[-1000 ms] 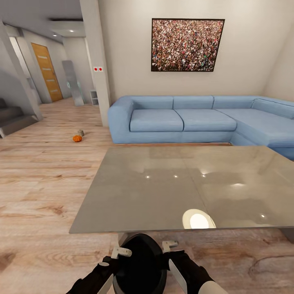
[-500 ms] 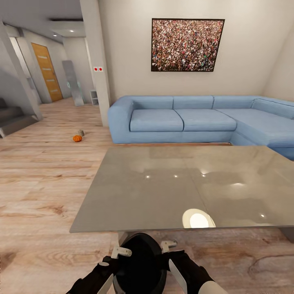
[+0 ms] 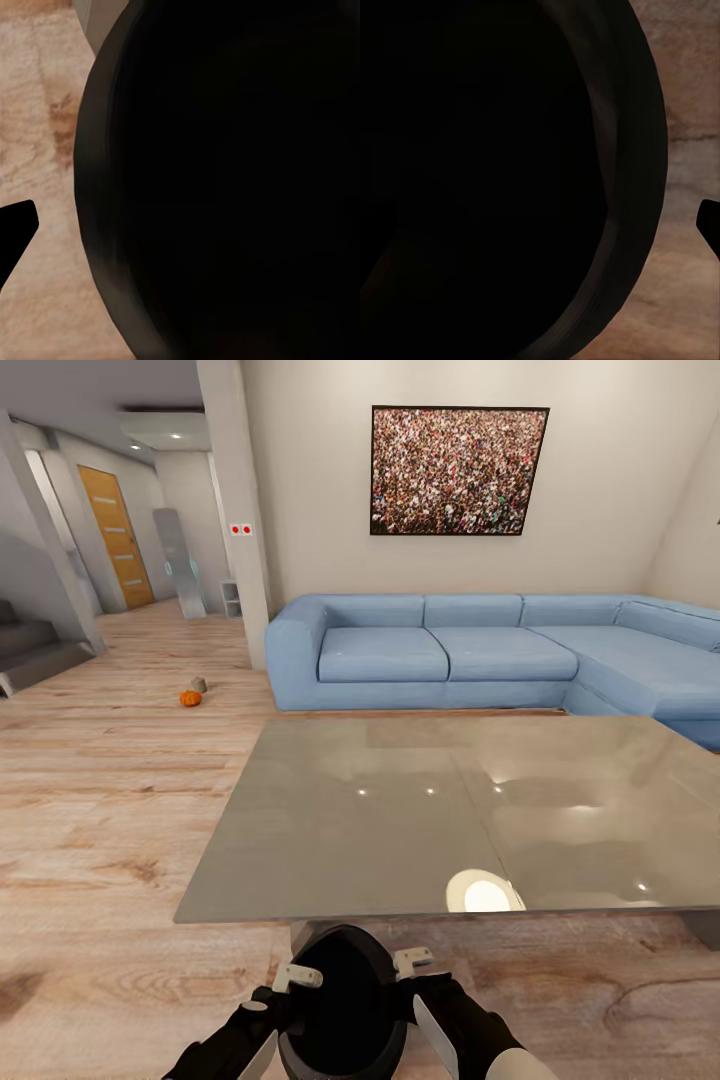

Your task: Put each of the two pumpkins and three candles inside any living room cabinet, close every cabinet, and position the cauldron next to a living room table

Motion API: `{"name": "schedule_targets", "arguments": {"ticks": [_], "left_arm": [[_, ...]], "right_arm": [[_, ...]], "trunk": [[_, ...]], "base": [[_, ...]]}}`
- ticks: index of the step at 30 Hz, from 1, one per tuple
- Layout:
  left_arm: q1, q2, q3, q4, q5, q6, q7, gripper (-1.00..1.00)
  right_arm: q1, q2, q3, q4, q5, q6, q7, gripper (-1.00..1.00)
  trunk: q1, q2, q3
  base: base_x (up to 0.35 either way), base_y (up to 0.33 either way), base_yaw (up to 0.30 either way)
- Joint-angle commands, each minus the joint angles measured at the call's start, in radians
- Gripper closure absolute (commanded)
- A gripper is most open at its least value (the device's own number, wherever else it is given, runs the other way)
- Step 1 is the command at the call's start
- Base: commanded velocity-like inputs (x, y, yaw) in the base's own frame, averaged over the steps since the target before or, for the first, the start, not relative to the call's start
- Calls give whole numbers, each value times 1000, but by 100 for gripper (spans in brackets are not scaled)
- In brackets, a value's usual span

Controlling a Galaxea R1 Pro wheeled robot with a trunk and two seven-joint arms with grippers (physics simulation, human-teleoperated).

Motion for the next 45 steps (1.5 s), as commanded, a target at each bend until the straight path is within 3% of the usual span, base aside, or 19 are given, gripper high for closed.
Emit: {"name": "schedule_targets", "arguments": {"ticks": [1,20,24,45], "left_arm": [[0,1,-8,-3,11,4,9,-100],[0,1,-8,-8,11,6,9,-100],[0,1,-9,-8,11,6,9,-100],[0,0,-9,-7,11,6,9,-100]], "right_arm": [[0,0,1,-1,-8,4,-2,-100],[0,0,1,-1,-8,4,-2,-100],[0,0,1,-1,-8,4,-2,-100],[0,0,1,0,-8,4,-2,-100]], "trunk": [[0,0,-1],[-2,0,11],[-3,1,26],[-3,1,26]], "base": [[-2,0,0],[0,0,0],[0,0,0],[-40,4,0]]}}
